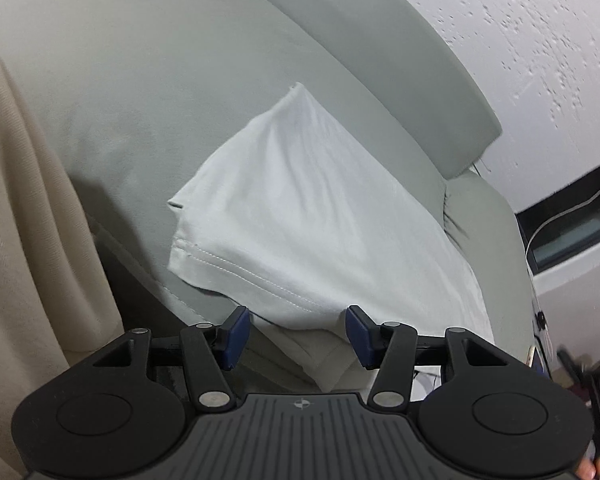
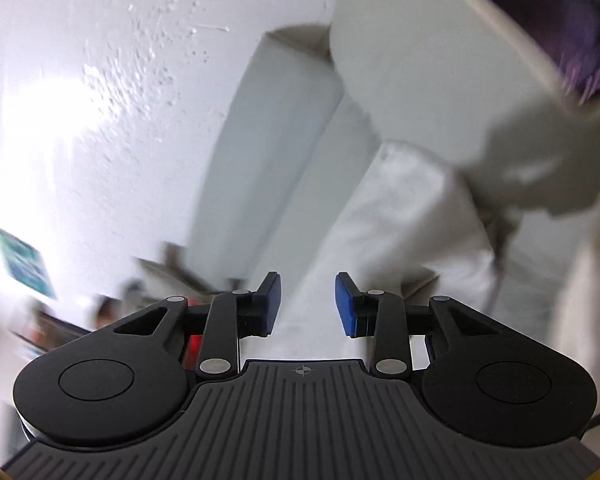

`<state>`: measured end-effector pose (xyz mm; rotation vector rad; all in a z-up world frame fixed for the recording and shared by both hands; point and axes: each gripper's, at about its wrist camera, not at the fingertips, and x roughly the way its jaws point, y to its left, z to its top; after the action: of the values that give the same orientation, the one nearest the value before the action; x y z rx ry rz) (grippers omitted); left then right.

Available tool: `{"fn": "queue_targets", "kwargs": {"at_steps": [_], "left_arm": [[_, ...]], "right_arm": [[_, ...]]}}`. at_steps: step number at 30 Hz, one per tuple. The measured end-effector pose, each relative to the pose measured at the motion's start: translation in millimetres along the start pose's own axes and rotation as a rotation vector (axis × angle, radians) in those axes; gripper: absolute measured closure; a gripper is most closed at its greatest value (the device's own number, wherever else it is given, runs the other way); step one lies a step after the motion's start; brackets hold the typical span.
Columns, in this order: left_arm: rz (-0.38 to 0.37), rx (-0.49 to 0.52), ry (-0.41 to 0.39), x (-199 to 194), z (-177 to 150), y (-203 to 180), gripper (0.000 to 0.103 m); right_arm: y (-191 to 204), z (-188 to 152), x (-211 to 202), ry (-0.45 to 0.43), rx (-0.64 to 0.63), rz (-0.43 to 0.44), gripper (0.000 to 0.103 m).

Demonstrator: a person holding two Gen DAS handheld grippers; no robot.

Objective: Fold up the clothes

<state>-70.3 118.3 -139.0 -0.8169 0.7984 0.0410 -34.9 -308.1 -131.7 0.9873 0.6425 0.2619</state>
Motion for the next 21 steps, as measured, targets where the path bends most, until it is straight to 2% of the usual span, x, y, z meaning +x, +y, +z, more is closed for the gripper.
{"fn": "queue_targets", "kwargs": {"at_steps": [2, 5, 9, 11, 12, 14, 17, 20, 21], "left_arm": [[0.002, -0.005, 0.008, 0, 0, 1, 0.053], [0.005, 0.023, 0.020, 2, -1, -3, 0.053], [0.000, 0.058, 0.030, 3, -4, -8, 0.053], [0.001, 0.069, 0.034, 3, -5, -10, 0.053], [0.002, 0.073, 0.034, 4, -6, -10, 0.053], [0.005, 0.077, 0.034, 4, -6, -10, 0.053], [0.009, 0.076, 0.038, 5, -6, -9, 0.053], [0.009, 0.074, 0.040, 4, -7, -8, 0.053], [0.009, 0.074, 0.039, 5, -6, -9, 0.053]], "right_arm": [[9, 2, -13, -0.047, -0.082, -0.113, 0.060], [7, 12, -11, -0.050, -0.130, -0.239, 0.060], [0, 20, 16, 0.017, -0.182, -0.413, 0.064], [-15, 20, 21, 0.046, -0.212, -0.473, 0.064], [-25, 20, 22, 0.056, -0.209, -0.495, 0.064], [-37, 22, 25, 0.059, -0.166, -0.475, 0.067], [-42, 20, 24, 0.022, -0.125, -0.449, 0.059], [-47, 18, 34, 0.044, -0.135, -0.489, 0.057], [-48, 18, 37, 0.052, -0.129, -0.496, 0.053]]}}
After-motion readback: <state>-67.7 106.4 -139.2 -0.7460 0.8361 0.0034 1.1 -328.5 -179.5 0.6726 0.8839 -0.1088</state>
